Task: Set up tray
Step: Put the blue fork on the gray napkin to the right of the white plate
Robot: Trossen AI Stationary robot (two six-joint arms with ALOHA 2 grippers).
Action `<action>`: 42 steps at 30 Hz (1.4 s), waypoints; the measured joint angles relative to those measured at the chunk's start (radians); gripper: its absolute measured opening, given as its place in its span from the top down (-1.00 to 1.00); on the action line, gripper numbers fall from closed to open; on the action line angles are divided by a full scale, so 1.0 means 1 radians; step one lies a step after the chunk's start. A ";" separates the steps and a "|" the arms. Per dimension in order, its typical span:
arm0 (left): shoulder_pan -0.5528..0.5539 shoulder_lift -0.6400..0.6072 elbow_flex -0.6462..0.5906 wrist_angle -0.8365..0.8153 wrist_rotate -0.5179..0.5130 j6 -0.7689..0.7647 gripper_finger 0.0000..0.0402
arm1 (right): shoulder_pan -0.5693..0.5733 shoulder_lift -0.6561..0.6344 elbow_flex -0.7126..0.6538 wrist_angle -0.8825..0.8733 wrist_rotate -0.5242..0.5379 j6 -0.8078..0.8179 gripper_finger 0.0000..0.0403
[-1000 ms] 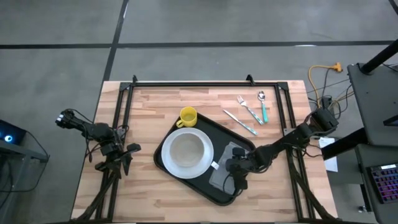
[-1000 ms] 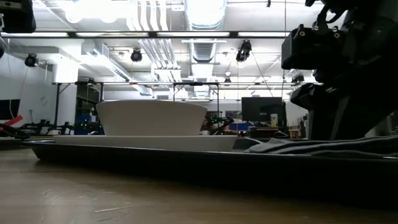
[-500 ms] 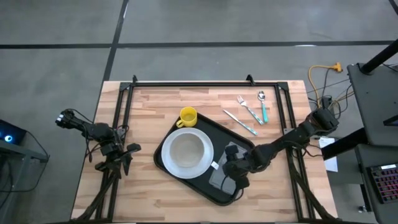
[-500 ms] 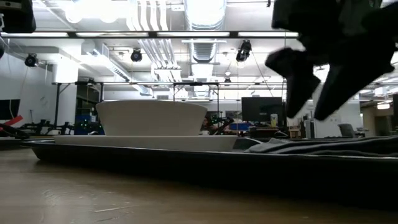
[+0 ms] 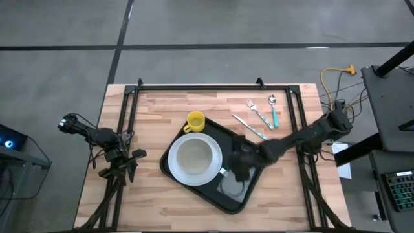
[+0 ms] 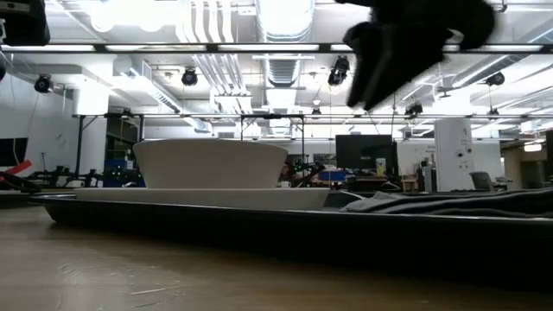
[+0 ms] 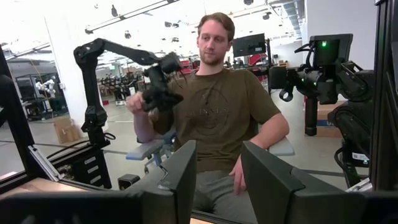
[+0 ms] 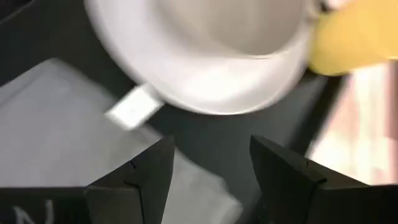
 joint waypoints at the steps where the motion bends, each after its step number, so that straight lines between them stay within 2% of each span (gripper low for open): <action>1: 0.000 0.000 0.000 0.000 0.000 0.000 0.44 | -0.028 -0.017 0.014 -0.014 -0.007 0.000 -0.01; 9: 0.000 0.000 0.000 0.000 0.000 0.000 0.44 | -0.354 -0.184 0.034 -0.024 -0.239 0.045 -0.01; 13: 0.000 0.000 0.000 0.000 0.000 0.000 0.44 | -0.491 -0.267 0.020 -0.075 -0.246 0.165 -0.01; 17: 0.000 0.000 0.000 0.000 0.000 0.000 0.44 | -0.578 -0.335 -0.017 -0.113 -0.242 0.165 -0.01; 21: 0.000 0.000 0.000 0.000 0.000 0.000 0.44 | -0.619 -0.386 -0.068 -0.118 -0.215 0.159 -0.01; 25: 0.000 0.000 0.000 0.000 0.000 0.000 0.44 | -0.655 -0.407 -0.113 -0.118 -0.137 0.144 -0.01; 27: 0.000 0.000 0.000 0.000 0.000 0.000 0.44 | -0.686 -0.406 -0.131 -0.119 -0.135 0.168 -0.01; 37: 0.000 0.000 0.000 0.000 0.000 0.000 0.44 | -0.947 -0.352 -0.210 -0.119 -0.327 0.128 -0.01; 42: 0.000 0.000 0.000 0.000 0.000 0.000 0.44 | -1.010 -0.326 -0.240 -0.119 -0.335 0.109 -0.01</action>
